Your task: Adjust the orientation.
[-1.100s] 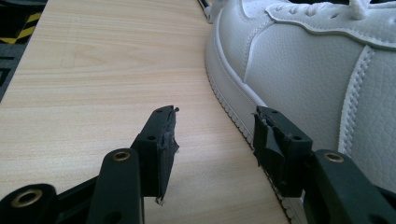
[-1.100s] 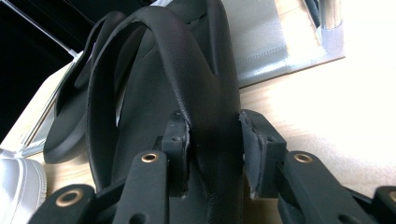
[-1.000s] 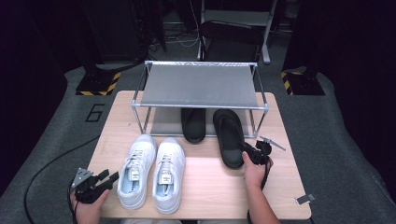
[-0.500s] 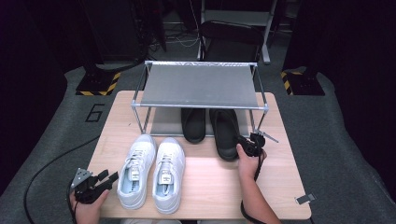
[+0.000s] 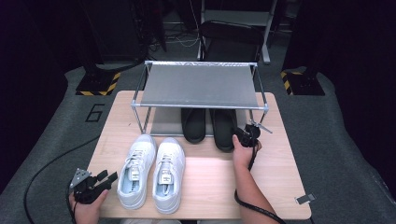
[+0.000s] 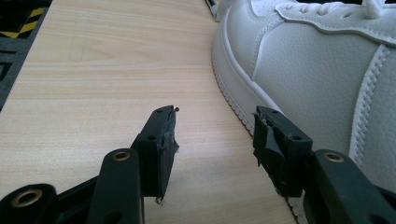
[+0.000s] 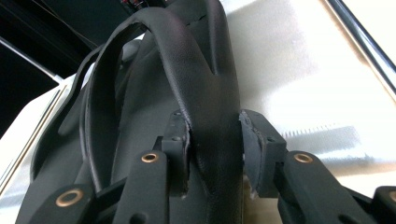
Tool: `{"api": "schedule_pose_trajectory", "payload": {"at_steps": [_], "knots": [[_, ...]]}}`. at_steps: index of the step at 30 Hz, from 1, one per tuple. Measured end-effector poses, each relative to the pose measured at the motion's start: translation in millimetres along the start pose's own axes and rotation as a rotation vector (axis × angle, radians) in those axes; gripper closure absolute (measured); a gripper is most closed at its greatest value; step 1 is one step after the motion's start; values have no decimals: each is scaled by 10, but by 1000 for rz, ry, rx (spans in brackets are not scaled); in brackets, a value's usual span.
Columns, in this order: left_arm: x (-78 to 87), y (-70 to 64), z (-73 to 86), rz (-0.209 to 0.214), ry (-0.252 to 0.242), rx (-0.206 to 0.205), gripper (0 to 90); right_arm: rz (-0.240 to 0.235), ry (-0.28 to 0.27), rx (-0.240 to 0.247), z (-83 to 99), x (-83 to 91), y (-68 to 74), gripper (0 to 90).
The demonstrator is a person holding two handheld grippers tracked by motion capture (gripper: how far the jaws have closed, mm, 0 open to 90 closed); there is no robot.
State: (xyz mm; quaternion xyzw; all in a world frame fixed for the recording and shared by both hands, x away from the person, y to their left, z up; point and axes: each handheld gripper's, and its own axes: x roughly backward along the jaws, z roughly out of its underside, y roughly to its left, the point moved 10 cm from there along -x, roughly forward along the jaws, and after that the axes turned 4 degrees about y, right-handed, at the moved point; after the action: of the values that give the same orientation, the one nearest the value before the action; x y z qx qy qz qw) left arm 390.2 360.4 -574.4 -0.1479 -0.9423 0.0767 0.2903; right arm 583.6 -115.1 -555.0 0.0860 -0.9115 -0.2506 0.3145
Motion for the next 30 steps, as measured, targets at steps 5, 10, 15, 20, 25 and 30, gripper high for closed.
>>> {"api": "schedule_pose_trajectory", "payload": {"at_steps": [5,10,15,20,25,30], "knots": [[5,5,11,1,9,0,487,10,7,3,-41,-54,3,644],[15,13,22,-1,18,0,487,8,11,-14,-73,-122,-10,644],[18,22,28,-3,18,5,487,9,4,-7,-104,-204,5,644],[21,25,33,-1,19,7,487,-1,-2,-34,-131,-243,38,644],[30,33,34,-4,13,8,487,33,7,-23,-121,-279,-14,642],[40,32,44,-3,23,5,487,37,14,-27,-101,-303,-48,640]]}}
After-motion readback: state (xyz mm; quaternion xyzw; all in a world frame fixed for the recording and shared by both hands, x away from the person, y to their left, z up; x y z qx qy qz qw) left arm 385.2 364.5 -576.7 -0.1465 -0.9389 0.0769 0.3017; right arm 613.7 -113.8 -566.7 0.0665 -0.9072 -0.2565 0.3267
